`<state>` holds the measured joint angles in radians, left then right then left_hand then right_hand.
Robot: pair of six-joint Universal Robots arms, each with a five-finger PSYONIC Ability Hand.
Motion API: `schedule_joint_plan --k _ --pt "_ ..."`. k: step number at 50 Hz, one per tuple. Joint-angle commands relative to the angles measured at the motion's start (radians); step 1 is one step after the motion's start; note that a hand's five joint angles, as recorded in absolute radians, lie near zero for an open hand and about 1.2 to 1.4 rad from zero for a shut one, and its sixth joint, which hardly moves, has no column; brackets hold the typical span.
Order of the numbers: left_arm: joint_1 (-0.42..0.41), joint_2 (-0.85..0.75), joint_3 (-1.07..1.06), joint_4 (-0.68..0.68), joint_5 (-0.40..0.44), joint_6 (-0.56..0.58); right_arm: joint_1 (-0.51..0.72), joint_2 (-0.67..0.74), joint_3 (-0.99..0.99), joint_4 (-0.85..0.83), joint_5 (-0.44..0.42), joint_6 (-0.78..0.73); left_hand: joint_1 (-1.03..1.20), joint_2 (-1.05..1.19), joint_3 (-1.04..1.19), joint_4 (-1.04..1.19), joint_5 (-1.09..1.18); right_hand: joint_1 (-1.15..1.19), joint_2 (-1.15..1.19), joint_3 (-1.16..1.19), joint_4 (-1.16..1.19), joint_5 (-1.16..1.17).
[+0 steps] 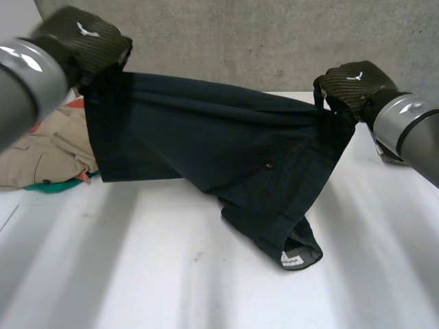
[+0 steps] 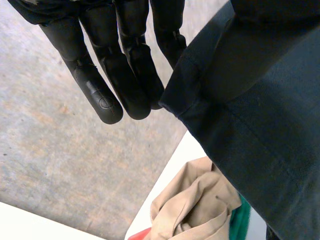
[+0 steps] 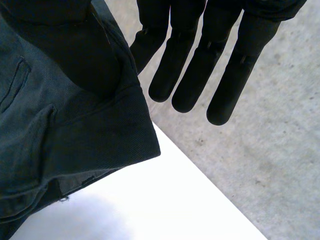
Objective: Fold the laundry.
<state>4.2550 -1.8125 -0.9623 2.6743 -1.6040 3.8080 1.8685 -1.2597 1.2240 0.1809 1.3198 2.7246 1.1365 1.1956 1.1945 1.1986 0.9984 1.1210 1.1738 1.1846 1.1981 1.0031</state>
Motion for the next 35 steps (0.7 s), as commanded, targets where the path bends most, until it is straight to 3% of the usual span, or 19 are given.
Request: schedule_joint_plan --k 1,5,7,11,14,21,29,35 --pt "-0.012 -0.299 0.230 0.093 -0.074 0.077 0.014 0.135 -0.133 -0.037 0.042 -0.023 0.260 0.201 0.202 0.198 0.223 0.275 0.222 0.212 0.198 0.219" --pt "-0.014 -0.369 0.468 0.248 0.036 0.024 0.037 0.236 -0.351 -0.216 0.116 -0.052 0.260 0.201 0.202 0.198 0.223 0.275 0.222 0.212 0.198 0.219" --pt "-0.010 -0.344 0.577 0.436 0.082 -0.049 0.047 0.279 -0.484 -0.405 0.176 -0.039 0.260 0.201 0.202 0.198 0.223 0.275 0.222 0.212 0.198 0.219" --pt "-0.010 -0.289 0.600 0.701 0.001 -0.154 0.044 0.298 -0.567 -0.748 0.219 -0.032 0.260 0.201 0.202 0.198 0.223 0.275 0.222 0.212 0.198 0.219" --pt "-0.015 -0.265 0.567 0.724 -0.043 -0.172 0.043 0.284 -0.567 -0.866 0.205 -0.031 0.260 0.201 0.202 0.198 0.223 0.275 0.222 0.212 0.198 0.219" --pt "-0.012 -0.214 0.378 0.688 -0.047 -0.185 0.041 0.270 -0.522 -0.792 0.113 -0.023 0.260 0.201 0.202 0.198 0.223 0.275 0.222 0.212 0.198 0.219" --pt "0.000 -0.200 0.033 0.734 0.009 -0.209 0.020 0.221 -0.210 -0.670 0.116 0.000 0.260 0.201 0.202 0.198 0.223 0.275 0.222 0.212 0.198 0.219" --pt "-0.046 -0.269 -0.245 0.733 0.056 -0.205 0.009 0.241 0.070 -0.666 0.093 0.003 0.260 0.201 0.202 0.198 0.223 0.275 0.222 0.212 0.198 0.219"
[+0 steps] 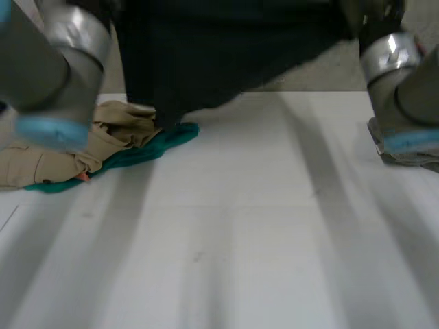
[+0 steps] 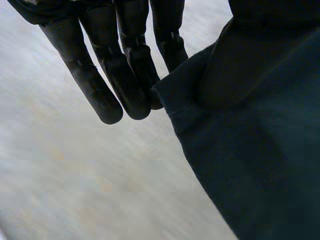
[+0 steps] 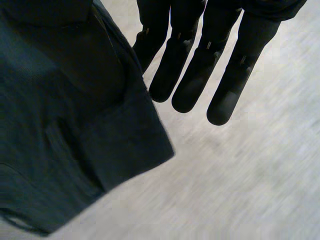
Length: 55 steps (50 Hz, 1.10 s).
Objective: Fold the laundry.
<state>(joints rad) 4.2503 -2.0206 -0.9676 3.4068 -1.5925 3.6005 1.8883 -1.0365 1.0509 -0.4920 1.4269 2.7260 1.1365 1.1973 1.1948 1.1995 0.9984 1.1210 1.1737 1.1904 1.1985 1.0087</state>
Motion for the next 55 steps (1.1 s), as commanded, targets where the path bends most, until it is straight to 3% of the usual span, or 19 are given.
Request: schedule_joint_plan --k 1,8,12,17,23,26,29,35,44,48,55 --pt "-0.058 -0.070 -0.284 -0.003 0.043 0.007 -0.014 0.030 0.295 0.018 -0.010 -0.011 0.260 0.199 0.201 0.197 0.223 0.275 0.223 0.206 0.198 0.213" --pt "-0.112 -0.061 -0.411 -0.063 0.013 0.064 -0.029 0.020 0.464 0.127 0.000 -0.086 0.260 0.199 0.201 0.197 0.223 0.275 0.223 0.206 0.198 0.213" --pt "-0.141 0.012 -0.488 -0.217 -0.020 0.148 -0.044 -0.072 0.541 0.254 -0.002 -0.166 0.260 0.199 0.201 0.197 0.223 0.275 0.223 0.206 0.198 0.213" --pt "-0.213 0.173 -0.568 -0.534 -0.043 0.256 -0.104 -0.273 0.629 0.559 -0.025 -0.363 0.260 0.199 0.201 0.197 0.223 0.275 0.223 0.206 0.198 0.213" --pt "-0.259 0.273 -0.606 -0.829 -0.018 0.238 -0.176 -0.419 0.708 0.926 -0.094 -0.606 0.260 0.199 0.201 0.197 0.223 0.275 0.223 0.206 0.198 0.213" --pt "-0.259 0.272 -0.580 -0.923 0.011 0.219 -0.202 -0.442 0.715 0.968 -0.166 -0.692 0.260 0.199 0.201 0.197 0.223 0.275 0.223 0.206 0.198 0.213" --pt "-0.241 0.234 -0.514 -0.906 0.023 0.215 -0.205 -0.418 0.680 0.906 -0.210 -0.634 0.260 0.199 0.201 0.197 0.223 0.275 0.223 0.206 0.198 0.213" --pt "-0.184 0.117 -0.323 -0.769 -0.010 0.218 -0.192 -0.304 0.557 0.748 -0.168 -0.435 0.260 0.199 0.201 0.197 0.223 0.275 0.223 0.206 0.198 0.213" --pt "-0.145 -0.220 0.126 -0.393 -0.015 0.245 -0.109 -0.035 0.278 0.476 0.031 -0.226 0.260 0.199 0.201 0.197 0.223 0.275 0.223 0.206 0.198 0.213" --pt "-0.144 -0.382 0.327 -0.400 -0.018 0.257 -0.087 0.083 0.178 0.361 0.102 -0.216 0.260 0.199 0.201 0.197 0.223 0.275 0.223 0.206 0.198 0.213" --pt "-0.138 -0.624 0.630 -0.431 -0.067 0.254 -0.064 0.231 0.064 0.167 0.153 -0.216 0.260 0.199 0.201 0.197 0.223 0.275 0.223 0.206 0.198 0.213"
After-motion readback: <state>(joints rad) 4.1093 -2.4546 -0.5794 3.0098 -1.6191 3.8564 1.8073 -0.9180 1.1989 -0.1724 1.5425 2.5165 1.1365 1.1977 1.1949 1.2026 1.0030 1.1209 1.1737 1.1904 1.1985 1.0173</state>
